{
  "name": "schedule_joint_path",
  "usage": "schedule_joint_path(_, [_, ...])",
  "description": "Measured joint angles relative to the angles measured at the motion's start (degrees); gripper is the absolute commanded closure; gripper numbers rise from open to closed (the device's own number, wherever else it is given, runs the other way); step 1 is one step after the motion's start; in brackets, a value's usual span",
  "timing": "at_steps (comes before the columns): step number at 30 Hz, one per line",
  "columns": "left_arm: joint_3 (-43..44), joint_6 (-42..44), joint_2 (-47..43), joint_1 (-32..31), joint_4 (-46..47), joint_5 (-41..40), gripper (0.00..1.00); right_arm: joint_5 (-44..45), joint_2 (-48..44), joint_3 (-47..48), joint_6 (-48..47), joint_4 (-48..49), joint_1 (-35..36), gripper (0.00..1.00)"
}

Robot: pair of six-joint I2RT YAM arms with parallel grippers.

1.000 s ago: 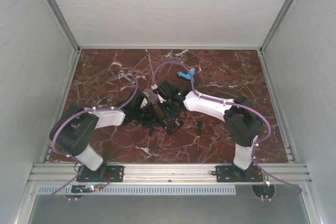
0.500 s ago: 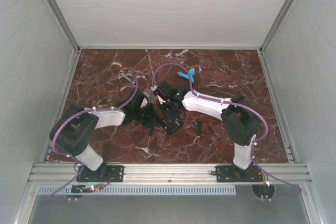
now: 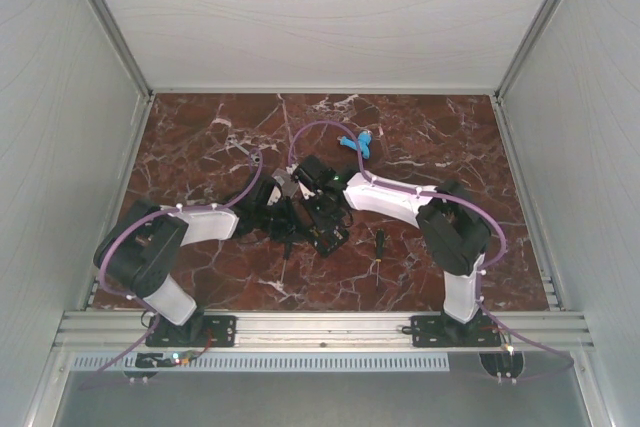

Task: Snap on the fuse box
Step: Install the fuse at the fuse box base.

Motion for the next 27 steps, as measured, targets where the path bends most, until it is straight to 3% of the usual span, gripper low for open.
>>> schedule_joint_path(8, [0.0, 0.0, 0.0, 0.0, 0.0, 0.0, 0.72, -0.4, -1.5, -1.3, -1.0, 1.5, 0.0, 0.99])
schedule_joint_path(13, [0.0, 0.0, 0.0, 0.0, 0.0, 0.0, 0.72, -0.6, -2.9, -2.5, -2.1, 2.8, 0.1, 0.85])
schedule_joint_path(16, [0.0, 0.0, -0.1, 0.0, 0.0, 0.0, 0.72, -0.5, -3.5, -2.6, -3.0, 2.4, 0.3, 0.81])
schedule_joint_path(27, [-0.1, 0.0, -0.1, 0.0, 0.0, 0.0, 0.72, -0.9, -7.5, -1.7, -3.9, 2.2, 0.3, 0.83])
